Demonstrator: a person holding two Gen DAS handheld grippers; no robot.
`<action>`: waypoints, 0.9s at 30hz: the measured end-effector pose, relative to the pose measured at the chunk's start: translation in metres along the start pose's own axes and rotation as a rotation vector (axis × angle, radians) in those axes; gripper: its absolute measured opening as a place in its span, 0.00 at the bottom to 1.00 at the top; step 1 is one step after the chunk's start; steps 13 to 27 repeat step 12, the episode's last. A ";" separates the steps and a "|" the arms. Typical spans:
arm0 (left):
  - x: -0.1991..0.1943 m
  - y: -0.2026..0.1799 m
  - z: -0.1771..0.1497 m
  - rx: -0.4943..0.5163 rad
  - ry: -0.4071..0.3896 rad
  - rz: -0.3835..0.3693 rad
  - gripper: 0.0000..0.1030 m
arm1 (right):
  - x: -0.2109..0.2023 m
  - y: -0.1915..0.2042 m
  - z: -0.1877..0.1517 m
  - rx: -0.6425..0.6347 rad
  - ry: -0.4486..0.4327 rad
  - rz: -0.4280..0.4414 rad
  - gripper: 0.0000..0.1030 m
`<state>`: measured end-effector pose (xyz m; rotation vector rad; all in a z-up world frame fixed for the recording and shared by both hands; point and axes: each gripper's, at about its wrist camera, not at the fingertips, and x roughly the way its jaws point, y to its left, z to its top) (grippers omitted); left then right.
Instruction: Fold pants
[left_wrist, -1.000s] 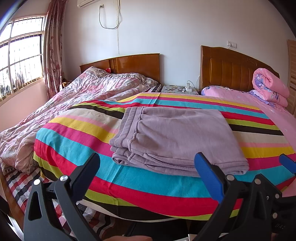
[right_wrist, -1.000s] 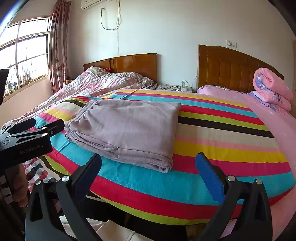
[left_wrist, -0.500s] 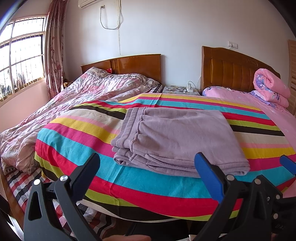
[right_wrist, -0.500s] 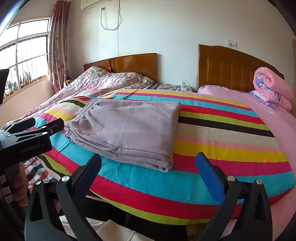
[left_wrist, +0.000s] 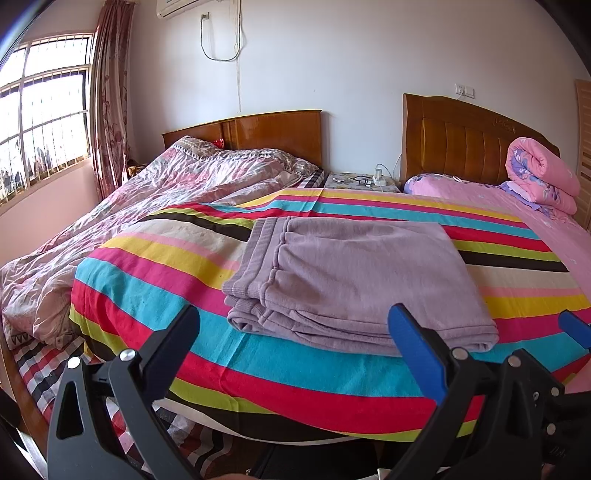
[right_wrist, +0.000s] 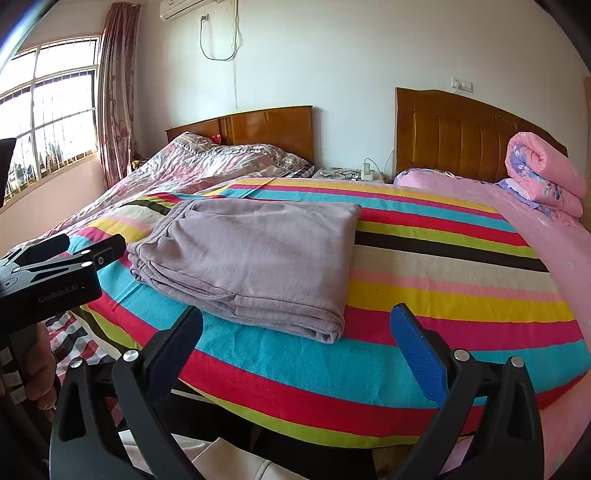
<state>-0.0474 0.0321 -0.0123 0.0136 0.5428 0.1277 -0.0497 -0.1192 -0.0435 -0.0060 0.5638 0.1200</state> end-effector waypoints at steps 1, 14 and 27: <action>0.000 0.000 -0.001 -0.003 -0.005 0.007 0.99 | 0.000 0.000 0.000 0.000 0.000 0.000 0.95; 0.003 -0.003 -0.002 0.008 0.011 -0.007 0.99 | 0.000 0.000 -0.001 0.002 0.001 0.001 0.95; 0.003 -0.003 -0.002 0.008 0.011 -0.007 0.99 | 0.000 0.000 -0.001 0.002 0.001 0.001 0.95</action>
